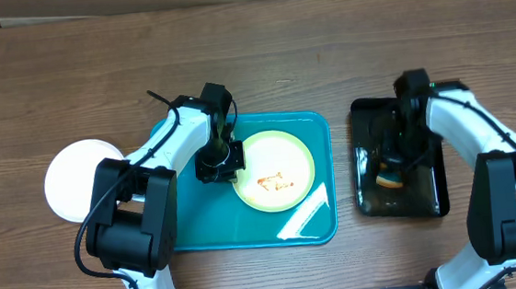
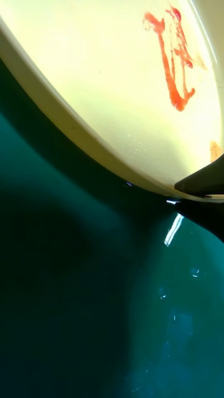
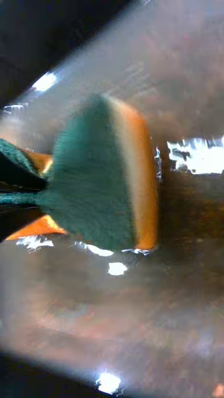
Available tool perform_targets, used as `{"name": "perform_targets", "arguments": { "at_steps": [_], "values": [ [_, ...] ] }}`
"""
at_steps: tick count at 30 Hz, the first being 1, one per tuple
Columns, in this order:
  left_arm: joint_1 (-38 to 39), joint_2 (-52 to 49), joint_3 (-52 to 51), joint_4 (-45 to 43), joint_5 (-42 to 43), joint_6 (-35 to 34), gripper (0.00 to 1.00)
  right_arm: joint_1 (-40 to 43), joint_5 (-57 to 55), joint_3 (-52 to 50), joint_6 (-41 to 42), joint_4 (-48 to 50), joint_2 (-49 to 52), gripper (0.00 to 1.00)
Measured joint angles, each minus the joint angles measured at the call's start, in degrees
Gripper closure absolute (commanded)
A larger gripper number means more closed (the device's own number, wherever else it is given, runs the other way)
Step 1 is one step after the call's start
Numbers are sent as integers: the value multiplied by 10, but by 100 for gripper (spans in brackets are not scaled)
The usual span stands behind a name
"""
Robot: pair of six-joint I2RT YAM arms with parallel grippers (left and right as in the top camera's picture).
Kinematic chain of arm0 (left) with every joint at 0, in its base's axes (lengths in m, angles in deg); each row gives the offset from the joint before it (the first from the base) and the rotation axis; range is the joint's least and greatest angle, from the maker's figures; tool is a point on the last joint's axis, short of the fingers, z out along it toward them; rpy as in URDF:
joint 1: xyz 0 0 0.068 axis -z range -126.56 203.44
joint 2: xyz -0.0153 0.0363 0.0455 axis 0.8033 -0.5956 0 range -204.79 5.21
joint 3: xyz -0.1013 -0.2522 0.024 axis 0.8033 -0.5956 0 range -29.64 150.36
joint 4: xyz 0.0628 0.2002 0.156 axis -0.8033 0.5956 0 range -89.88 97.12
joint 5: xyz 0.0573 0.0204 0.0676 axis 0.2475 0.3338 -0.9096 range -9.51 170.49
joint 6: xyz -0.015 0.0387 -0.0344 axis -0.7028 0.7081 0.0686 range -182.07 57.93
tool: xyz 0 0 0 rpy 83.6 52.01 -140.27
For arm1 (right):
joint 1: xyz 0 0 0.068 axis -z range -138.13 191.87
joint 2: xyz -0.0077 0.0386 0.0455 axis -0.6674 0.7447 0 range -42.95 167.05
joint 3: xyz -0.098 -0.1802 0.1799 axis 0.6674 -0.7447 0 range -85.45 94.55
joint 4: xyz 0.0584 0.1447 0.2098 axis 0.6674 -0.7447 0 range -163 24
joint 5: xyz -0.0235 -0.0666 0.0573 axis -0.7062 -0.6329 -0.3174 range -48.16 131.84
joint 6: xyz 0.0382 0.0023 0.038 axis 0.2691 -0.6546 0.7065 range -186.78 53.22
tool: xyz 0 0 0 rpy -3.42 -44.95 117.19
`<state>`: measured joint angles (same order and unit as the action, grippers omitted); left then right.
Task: Clean dirty plates on tray and stack at the side
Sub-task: 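Dip and press the sponge in the black tray water with the right gripper, then scrub the yellowish plate's sauce with the sponge while left gripper holds it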
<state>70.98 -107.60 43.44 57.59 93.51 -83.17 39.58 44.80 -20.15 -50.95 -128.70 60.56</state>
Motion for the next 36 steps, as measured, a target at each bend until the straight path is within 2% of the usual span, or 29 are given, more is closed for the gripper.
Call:
{"name": "perform_targets", "arguments": {
  "at_steps": [2,6,12,17,23,29,36],
  "values": [
    [0,0,0,0,0,0,96,0,8,49,-8,-47,2,96],
    [0,0,0,0,0,0,96,-12,50,137,-40,-75,-4,96],
    [0,0,0,0,5,0,96,-90,96,164,-61,-87,-28,96],
    [0,0,0,0,7,0,96,-192,108,156,-55,-51,-28,96],
    [0,0,-1,0,9,0,96,-299,118,134,-6,30,-15,96],
    [0,0,-1,0,9,0,96,-362,118,114,37,112,15,96],
    [0,0,-1,0,9,0,96,-395,118,114,79,135,28,96]
  ]
}}
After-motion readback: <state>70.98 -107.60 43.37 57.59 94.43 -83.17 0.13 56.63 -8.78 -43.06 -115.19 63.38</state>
